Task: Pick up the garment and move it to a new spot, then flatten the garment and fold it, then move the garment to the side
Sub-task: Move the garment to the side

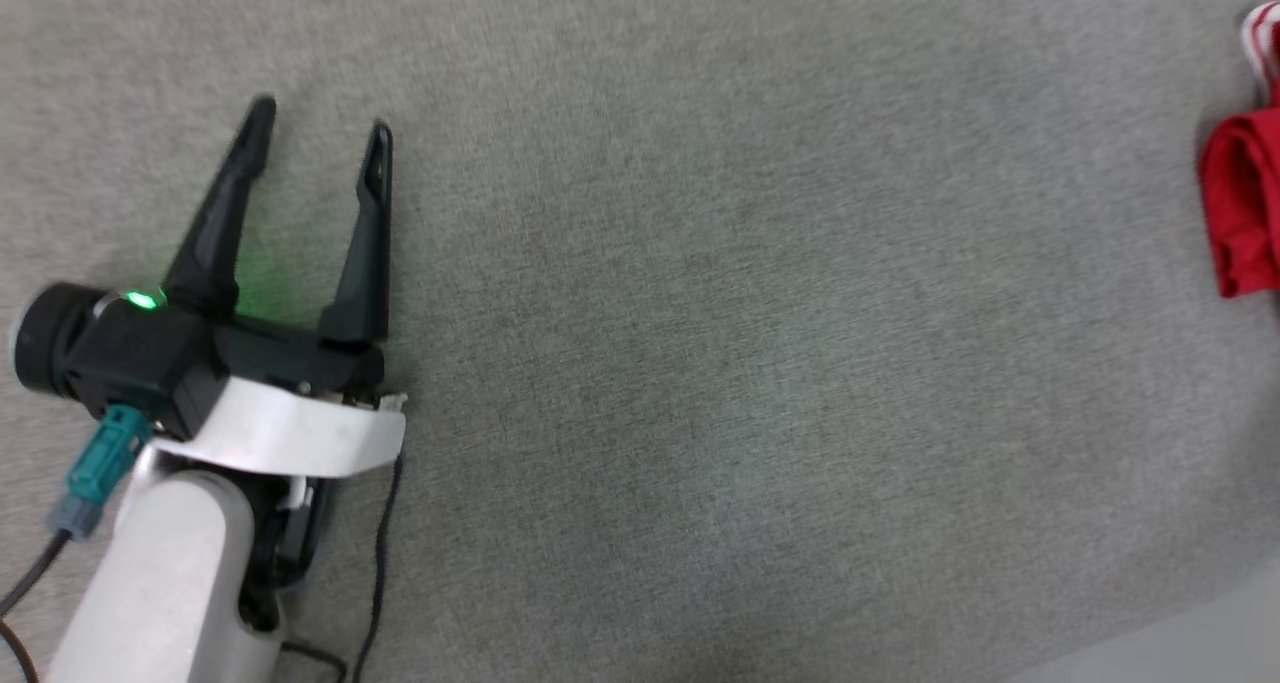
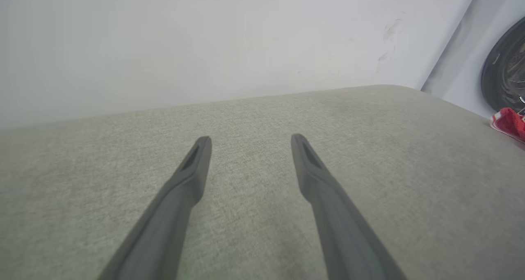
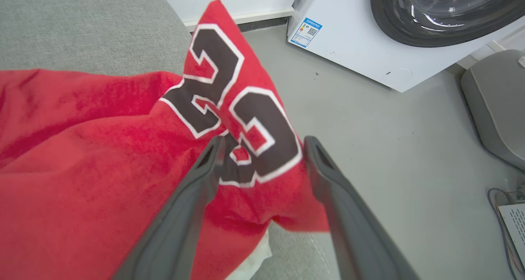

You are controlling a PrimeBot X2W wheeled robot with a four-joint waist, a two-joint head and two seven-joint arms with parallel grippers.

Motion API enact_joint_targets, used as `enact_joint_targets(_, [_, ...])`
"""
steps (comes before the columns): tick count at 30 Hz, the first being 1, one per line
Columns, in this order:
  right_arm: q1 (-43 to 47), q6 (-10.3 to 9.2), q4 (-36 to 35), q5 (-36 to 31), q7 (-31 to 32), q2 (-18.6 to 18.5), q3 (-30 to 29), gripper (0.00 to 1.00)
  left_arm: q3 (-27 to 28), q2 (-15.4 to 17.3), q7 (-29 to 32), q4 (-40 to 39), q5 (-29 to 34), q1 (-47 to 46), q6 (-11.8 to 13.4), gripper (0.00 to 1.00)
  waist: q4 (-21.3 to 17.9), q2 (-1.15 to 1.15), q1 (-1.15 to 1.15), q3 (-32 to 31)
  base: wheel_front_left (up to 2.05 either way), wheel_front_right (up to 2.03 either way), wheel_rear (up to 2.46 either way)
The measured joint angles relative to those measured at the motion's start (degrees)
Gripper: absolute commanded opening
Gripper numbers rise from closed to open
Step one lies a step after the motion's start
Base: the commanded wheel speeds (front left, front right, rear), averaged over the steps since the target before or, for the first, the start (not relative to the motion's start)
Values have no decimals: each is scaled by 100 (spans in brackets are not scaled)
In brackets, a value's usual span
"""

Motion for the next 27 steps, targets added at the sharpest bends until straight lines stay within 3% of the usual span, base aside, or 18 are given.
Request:
enact_joint_targets(5, [348, 1, 94, 172, -244, -132, 63, 100, -16, -171, -212, 296, -145, 317, 92, 100, 23, 0, 0, -506, 0, 0, 0])
enact_joint_targets(12, [1314, 0, -189, 776, -544, -192, 709, 100, -33, -370, -386, 734, -294, 922, 249, 100, 113, 0, -1, -1390, 0, 0, 0])
enact_joint_targets(22, [2726, -1, -1178, 1274, -735, 494, 1686, 100, 16, -620, -489, 1178, -510, 1769, 499, 100, 394, 0, -2, -2593, 0, 0, 0])
enact_joint_targets(27, [3277, -1, -1959, 1260, -727, 1045, 2127, 100, 23, -701, -516, 1311, -577, 2018, 553, 100, 701, 0, -2, -2987, 0, 0, 0])
